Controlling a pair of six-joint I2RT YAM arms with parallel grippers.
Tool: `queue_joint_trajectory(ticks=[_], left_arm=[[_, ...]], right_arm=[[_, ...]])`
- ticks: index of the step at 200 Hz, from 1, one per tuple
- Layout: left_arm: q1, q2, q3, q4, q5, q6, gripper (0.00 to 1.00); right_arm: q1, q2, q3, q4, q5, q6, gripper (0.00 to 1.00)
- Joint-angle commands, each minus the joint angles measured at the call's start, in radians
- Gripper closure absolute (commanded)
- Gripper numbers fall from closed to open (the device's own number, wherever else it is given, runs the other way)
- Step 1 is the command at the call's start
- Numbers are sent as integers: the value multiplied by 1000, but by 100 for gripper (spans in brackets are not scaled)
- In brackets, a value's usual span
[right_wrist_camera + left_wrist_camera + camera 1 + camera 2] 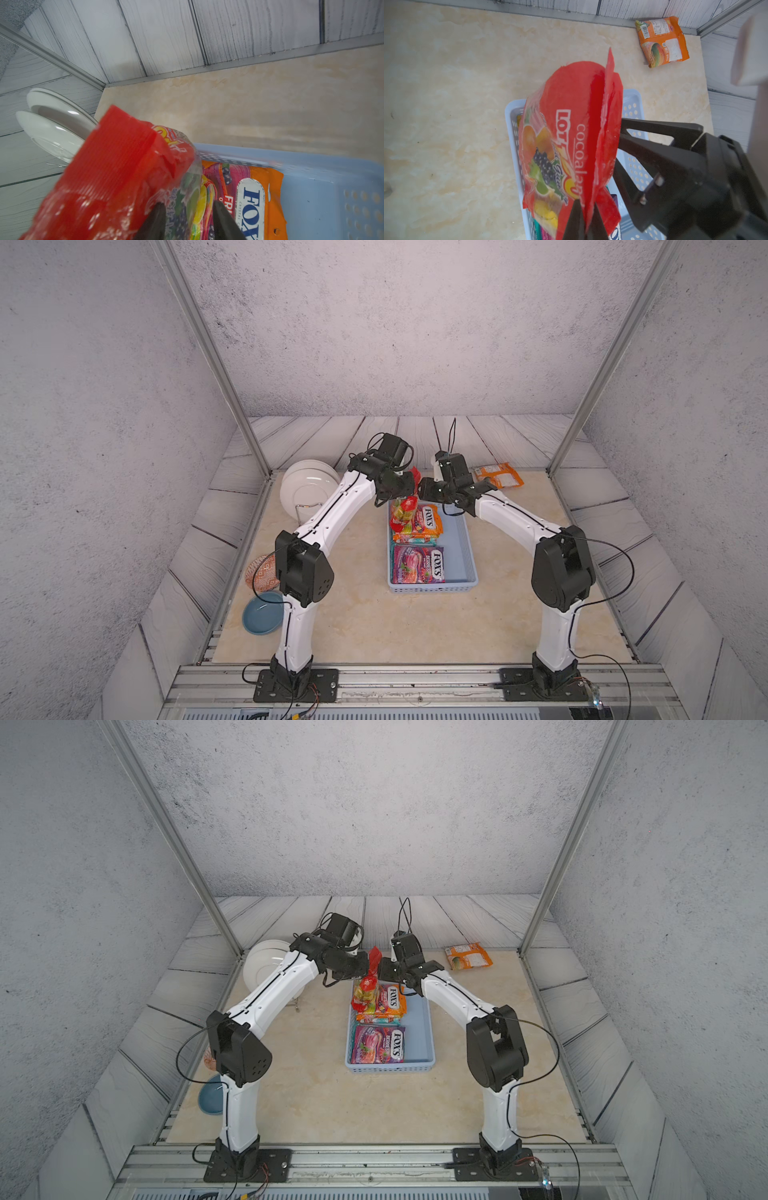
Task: Put the candies in the basket
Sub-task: Place the candy in the basket.
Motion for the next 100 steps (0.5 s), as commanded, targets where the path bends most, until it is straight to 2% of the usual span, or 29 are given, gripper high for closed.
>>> queue_joint_trajectory(ticks=[1,39,64,77,100], left_arm=[[-30,21,57,85,38,12,88],[-43,24,44,84,47,11,73],[-43,11,44,92,91,4,49],[-49,-2,44,95,102,14,40],[-50,-44,45,90,113,52,37]], right_arm=[[-6,56,3,18,-54,-9,58],[-18,74,-28,6,-71,-24,58],[-31,70,-39,0,-66,-24,58],[-38,61,-35,-24,-67,-26,58],[-51,41,-40,-69,-58,-58,58]])
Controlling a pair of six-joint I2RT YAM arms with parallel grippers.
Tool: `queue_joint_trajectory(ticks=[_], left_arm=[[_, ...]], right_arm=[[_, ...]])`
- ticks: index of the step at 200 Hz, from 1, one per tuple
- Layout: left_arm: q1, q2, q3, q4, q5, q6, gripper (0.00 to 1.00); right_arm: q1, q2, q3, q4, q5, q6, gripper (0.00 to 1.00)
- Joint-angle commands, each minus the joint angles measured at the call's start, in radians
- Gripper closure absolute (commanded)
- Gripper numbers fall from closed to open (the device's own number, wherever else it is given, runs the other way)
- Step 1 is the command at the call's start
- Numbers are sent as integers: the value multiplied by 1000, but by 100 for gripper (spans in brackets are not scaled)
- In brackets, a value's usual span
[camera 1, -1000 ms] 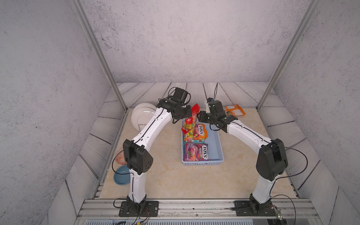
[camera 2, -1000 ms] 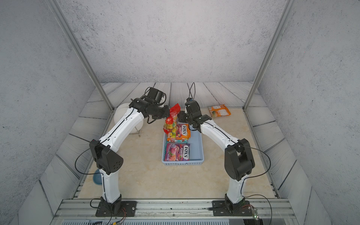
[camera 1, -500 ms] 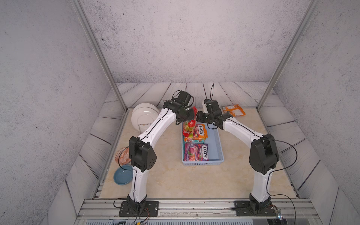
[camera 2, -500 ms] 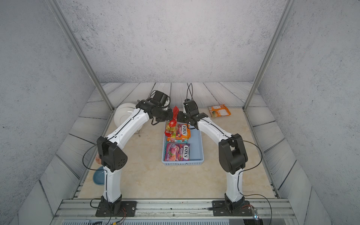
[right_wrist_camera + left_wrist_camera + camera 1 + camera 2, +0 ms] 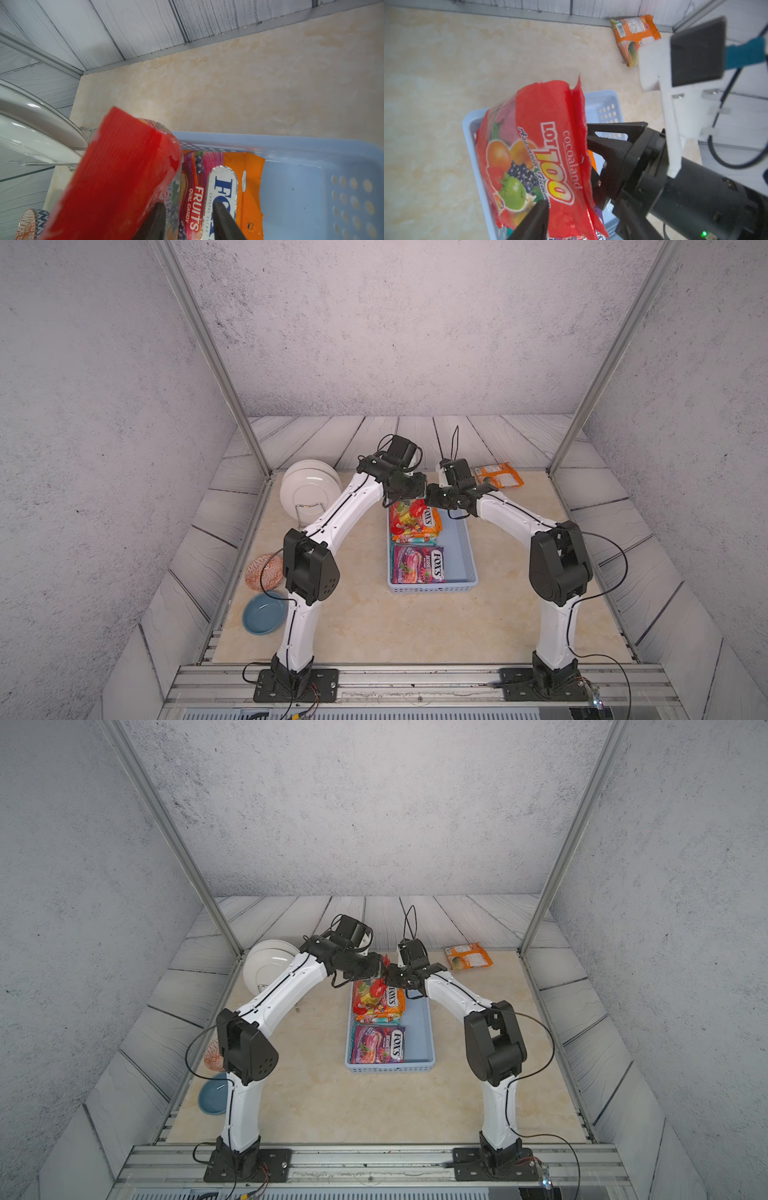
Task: Put the candies in the basket
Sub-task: Place the candy in the basket.
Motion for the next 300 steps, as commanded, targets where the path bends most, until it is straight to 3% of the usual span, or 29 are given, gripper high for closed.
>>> queue_joint_trajectory(ticks=[1,74,110,159,196,209,237,274,300], left_arm=[[-13,-71,26,22,49,41,37],[11,-193,15,-12,-61,237,29],[88,-289,-69,-11,-76,305,23],[269,-510,-386,114,-47,309,19],[330,-684,-595,222,-104,342,16],[341,-717,-632,222,-102,356,14],[370,-769,-697,221,-50,404,0],[425,-836,-813,265,-25,405,2],[471,-870,-849,277,53,385,2]], right_arm=[[-3,2,-4,-47,-19,-44,58],[-29,-34,15,-236,145,-186,58],[-45,-24,67,-324,181,-239,58],[-48,-28,112,-427,258,-300,58],[-56,-60,122,-503,314,-327,58],[-60,-88,112,-504,316,-331,58],[-60,-140,113,-512,284,-316,58],[-63,-164,94,-408,208,-265,57],[-75,-128,103,-356,112,-195,52]])
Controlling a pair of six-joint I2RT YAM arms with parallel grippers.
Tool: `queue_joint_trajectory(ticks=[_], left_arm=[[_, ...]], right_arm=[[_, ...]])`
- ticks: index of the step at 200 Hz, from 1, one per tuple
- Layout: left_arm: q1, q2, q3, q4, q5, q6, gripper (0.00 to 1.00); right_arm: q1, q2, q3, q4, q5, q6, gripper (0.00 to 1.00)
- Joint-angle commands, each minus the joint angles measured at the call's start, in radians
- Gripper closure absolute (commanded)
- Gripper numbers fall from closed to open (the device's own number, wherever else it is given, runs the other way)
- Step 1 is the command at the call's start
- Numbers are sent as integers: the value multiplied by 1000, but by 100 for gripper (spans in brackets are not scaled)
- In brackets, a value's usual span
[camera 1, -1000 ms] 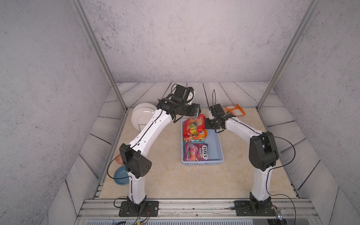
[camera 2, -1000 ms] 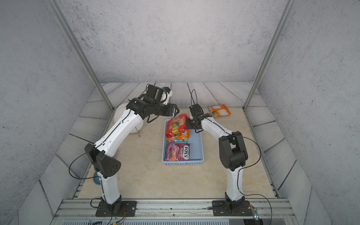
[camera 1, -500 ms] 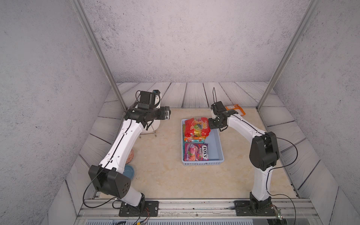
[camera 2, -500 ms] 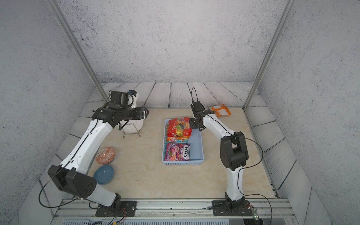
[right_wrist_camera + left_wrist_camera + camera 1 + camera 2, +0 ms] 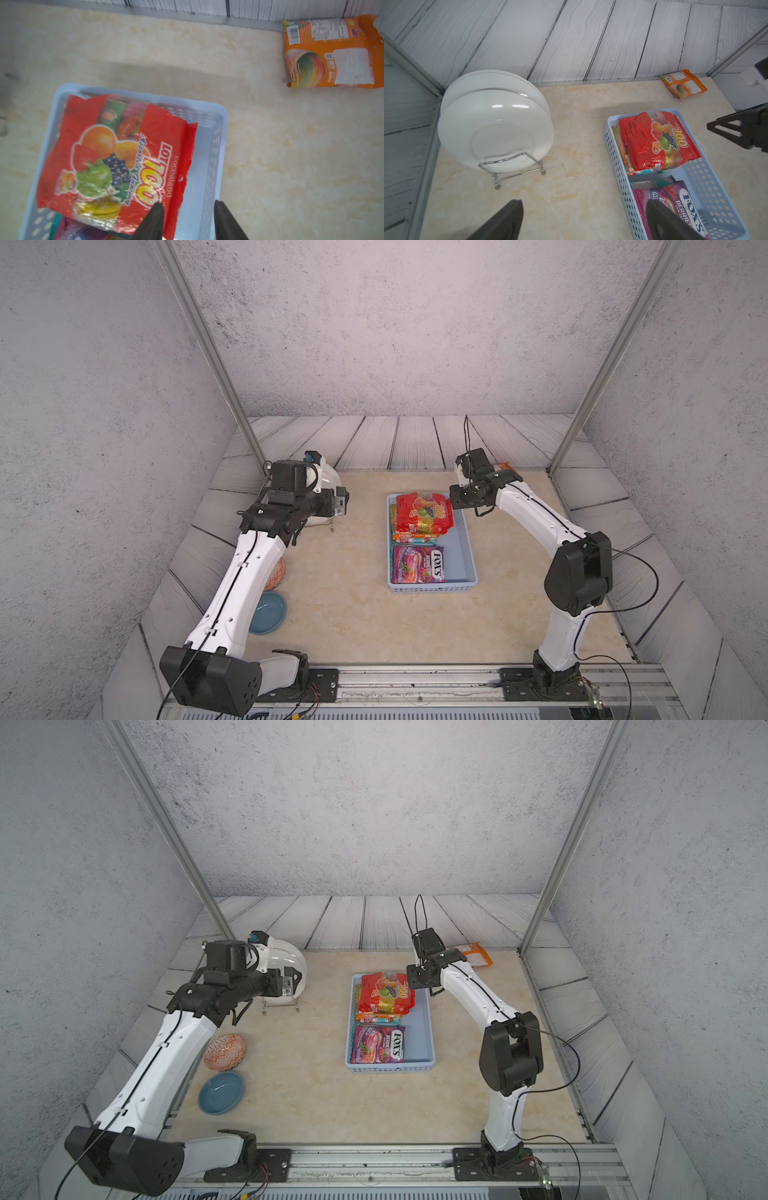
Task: Put the candies in the basket
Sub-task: Place the candy in the basket.
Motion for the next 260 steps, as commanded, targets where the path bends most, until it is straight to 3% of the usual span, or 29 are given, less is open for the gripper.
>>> queue_joint_trajectory(ticks=[1,40,101,151,221,260], left_arm=[[37,-39,-28,44,72,2,2],[95,-61,-59,82,140,16,1],[115,-68,-56,63,113,69,2],[116,-45,-49,67,135,48,2],[118,-41,-68,86,140,43,2],[119,-52,-70,75,152,43,2]], right_arm=[[-15,-4,2,63,-104,73,52],[-28,83,13,144,-187,141,52],[-30,239,102,110,-335,168,57],[0,276,122,118,-390,175,60],[29,295,148,113,-386,161,62],[10,235,198,-20,-244,111,57]])
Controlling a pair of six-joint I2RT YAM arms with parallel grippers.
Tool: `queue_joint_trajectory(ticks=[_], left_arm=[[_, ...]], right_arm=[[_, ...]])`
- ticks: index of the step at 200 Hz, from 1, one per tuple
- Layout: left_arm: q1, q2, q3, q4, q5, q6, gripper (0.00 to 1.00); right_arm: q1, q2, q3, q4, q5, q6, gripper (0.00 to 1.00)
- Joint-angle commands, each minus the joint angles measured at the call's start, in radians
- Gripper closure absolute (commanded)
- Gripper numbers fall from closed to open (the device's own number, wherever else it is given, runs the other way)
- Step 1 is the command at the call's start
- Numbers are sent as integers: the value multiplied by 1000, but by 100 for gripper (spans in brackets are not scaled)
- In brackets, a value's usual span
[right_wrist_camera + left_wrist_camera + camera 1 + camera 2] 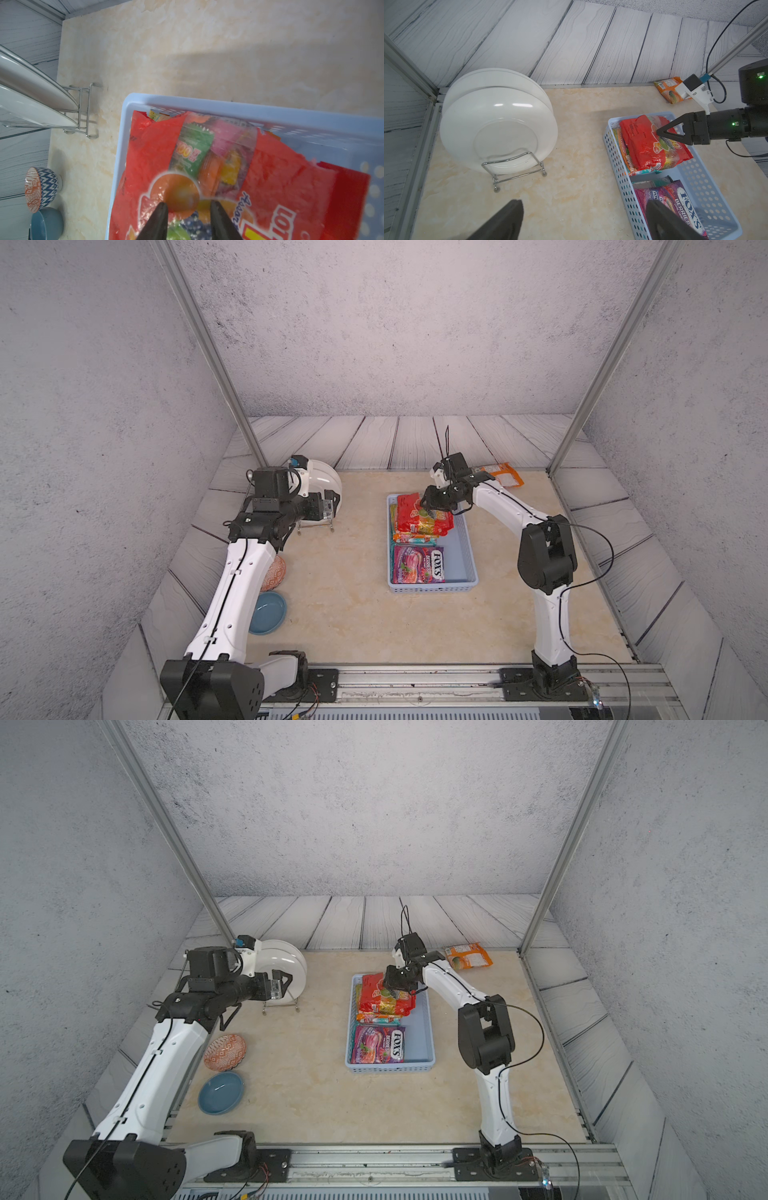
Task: Put the candies in the basket
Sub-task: Place the candy in the basket.
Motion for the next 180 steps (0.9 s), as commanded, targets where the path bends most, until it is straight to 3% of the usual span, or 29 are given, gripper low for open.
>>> queue_joint_trajectory(ticks=[1,82,137,180], left_arm=[[8,-12,-10,15,13,1,2],[11,-17,6,6,31,-15,2],[12,-19,7,4,40,-16,2],[12,-23,-15,19,54,-23,2]], right_arm=[[-17,-21,47,-94,101,-43,56],[-94,-101,-106,-90,92,-1,30],[-94,-93,-147,-26,3,25,29],[-93,-71,-177,55,-77,64,41]])
